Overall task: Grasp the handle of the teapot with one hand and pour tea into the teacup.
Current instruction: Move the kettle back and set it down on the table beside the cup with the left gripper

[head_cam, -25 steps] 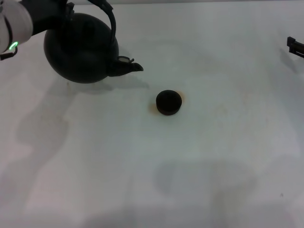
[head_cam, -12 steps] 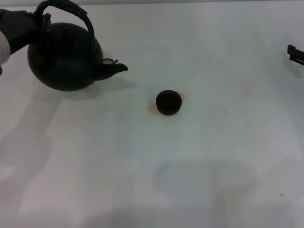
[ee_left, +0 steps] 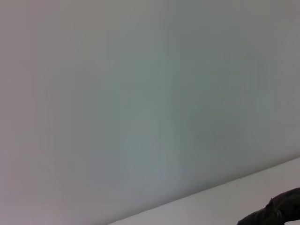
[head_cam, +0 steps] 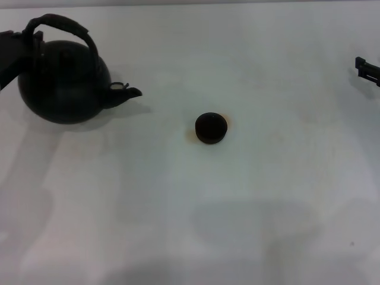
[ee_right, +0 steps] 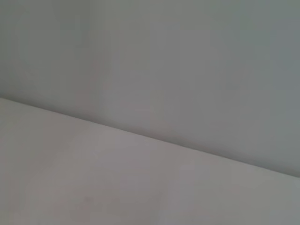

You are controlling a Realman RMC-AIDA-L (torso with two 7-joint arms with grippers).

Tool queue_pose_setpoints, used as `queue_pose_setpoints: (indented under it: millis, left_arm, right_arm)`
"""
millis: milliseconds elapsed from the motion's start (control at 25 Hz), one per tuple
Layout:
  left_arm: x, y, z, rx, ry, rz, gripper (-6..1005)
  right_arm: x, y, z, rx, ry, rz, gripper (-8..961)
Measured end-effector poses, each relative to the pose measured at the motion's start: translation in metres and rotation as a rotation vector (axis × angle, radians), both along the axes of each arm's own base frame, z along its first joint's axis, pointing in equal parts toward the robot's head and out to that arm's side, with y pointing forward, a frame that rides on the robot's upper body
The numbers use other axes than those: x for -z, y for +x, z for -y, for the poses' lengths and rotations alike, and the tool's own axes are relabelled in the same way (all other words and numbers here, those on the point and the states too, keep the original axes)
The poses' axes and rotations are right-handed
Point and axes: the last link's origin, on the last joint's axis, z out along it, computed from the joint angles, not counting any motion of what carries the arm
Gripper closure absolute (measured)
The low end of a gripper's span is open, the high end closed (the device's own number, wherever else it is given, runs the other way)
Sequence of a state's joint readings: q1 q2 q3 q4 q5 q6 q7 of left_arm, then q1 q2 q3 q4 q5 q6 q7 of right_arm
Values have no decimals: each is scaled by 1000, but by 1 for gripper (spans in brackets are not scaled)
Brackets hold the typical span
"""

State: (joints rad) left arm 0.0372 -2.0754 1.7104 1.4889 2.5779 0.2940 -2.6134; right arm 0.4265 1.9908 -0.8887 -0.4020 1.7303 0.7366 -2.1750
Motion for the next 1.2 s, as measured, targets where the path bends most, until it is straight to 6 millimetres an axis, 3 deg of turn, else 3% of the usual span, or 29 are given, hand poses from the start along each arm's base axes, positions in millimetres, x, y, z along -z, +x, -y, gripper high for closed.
queue_pose_setpoints:
  millis: [320,800,1200]
  left_arm:
    - [5,-20,-1,-31,38,21,888]
    - [13,-10,-2,11,94,84,889]
    - [35,-16,-7,-32,35,136,888]
  right_arm:
    - [3,0,1,6,-2,1,108]
    - [2,1,0,12,6,1,108]
    - [0,2,-1,24,15,2,108]
